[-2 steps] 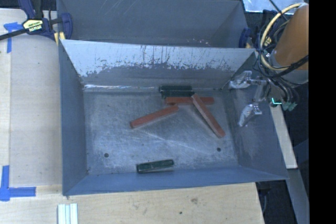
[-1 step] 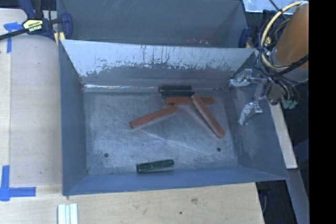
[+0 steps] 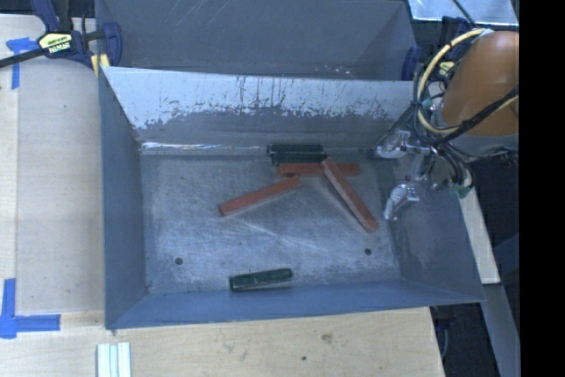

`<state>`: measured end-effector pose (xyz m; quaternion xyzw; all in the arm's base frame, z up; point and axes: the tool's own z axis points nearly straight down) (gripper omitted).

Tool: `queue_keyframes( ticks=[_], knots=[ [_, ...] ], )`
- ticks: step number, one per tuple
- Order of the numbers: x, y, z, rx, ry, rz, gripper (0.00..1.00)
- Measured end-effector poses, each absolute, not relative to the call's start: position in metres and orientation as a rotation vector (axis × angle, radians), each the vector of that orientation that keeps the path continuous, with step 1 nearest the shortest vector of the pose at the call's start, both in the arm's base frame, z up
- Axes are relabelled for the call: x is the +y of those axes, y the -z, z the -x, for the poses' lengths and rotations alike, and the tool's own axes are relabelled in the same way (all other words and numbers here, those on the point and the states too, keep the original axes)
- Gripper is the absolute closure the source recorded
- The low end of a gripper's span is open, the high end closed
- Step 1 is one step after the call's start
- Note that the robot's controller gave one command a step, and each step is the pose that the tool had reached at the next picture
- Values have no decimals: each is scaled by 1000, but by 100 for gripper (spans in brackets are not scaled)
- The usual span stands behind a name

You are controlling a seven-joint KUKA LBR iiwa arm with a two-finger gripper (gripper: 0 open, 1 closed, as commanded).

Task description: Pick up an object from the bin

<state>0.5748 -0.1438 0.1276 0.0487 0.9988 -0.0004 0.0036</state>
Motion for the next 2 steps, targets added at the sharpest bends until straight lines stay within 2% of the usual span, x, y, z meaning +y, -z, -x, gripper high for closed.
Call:
queue_keyframes(
  ticks=[1, 2],
  knots=[
    [-146, -107, -565, 3098, 0, -522, 0],
    [-126, -131, -564, 3100, 2, -473, 0]
  ],
)
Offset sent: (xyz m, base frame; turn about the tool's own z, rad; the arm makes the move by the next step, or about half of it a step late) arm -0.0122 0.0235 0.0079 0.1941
